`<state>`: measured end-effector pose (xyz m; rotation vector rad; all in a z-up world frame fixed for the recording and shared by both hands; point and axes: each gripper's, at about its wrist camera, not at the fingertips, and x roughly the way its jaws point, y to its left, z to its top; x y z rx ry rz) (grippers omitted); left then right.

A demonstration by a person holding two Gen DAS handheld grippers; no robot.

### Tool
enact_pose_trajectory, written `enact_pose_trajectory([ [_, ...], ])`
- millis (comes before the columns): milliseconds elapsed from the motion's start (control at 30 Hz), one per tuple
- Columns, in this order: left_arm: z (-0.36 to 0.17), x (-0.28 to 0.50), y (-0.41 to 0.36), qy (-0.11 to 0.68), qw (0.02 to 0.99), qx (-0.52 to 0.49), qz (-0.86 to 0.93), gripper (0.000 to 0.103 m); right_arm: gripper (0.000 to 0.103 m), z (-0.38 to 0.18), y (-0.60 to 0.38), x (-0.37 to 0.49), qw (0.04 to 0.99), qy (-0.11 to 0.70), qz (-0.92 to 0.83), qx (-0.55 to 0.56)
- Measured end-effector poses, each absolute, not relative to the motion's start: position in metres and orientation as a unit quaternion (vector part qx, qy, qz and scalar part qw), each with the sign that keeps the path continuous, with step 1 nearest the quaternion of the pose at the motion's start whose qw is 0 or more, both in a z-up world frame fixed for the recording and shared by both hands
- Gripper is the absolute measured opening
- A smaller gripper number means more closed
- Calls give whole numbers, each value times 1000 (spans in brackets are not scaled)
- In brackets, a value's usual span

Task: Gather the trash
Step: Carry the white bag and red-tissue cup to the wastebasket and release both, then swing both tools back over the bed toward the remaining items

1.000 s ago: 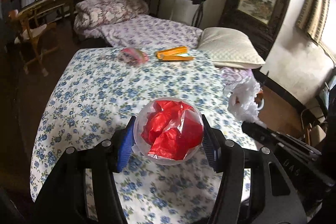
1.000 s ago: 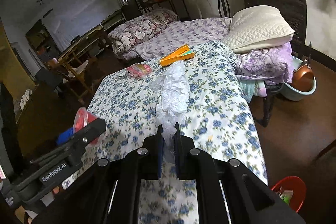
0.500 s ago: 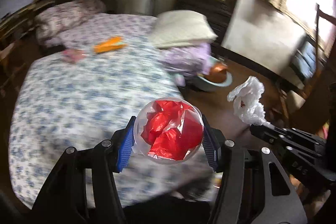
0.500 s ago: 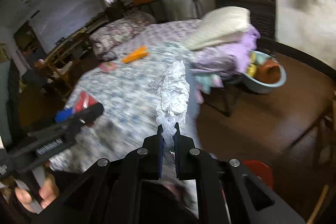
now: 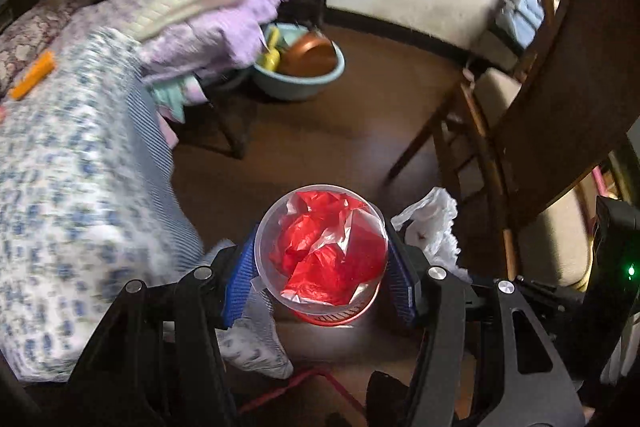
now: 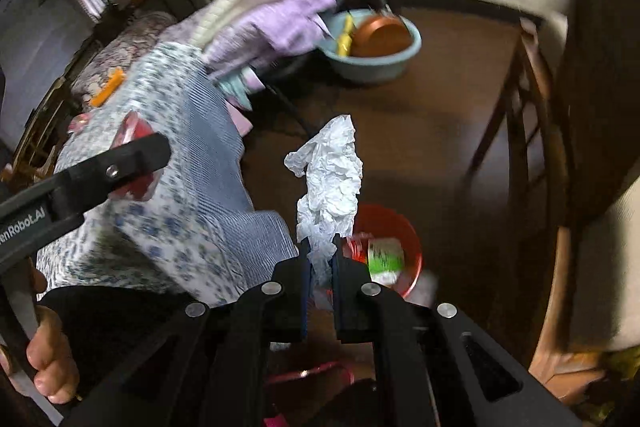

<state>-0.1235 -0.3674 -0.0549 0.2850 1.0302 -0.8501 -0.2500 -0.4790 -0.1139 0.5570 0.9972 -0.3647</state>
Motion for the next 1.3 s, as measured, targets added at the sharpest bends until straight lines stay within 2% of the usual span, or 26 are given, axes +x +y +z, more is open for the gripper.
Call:
enact_pose_trajectory([
  [600, -159, -91, -413, 547, 737, 162, -363, 57, 11, -246, -499, -224, 755, 547, -170, 319],
  [667, -167, -89, -420, 551, 733, 167, -362, 57, 21, -259, -503, -219, 749, 552, -174, 323],
  [700, -172, -89, -423, 554, 730, 171, -362, 57, 29, -263, -505, -219, 746, 554, -176, 324],
  [733, -177, -89, -427, 559, 724, 174, -364, 57, 45, -267, -506, -219, 743, 557, -182, 323],
  [767, -183, -90, -430, 562, 720, 180, -366, 58, 49, -271, -507, -219, 739, 562, -186, 322],
  [967, -207, -99, -442, 566, 705, 220, -366, 58, 54, -290, -514, -237, 708, 588, -190, 342],
  [1300, -268, -108, -454, 637, 631, 252, -365, 58, 57, -313, -520, -258, 673, 600, -196, 385],
])
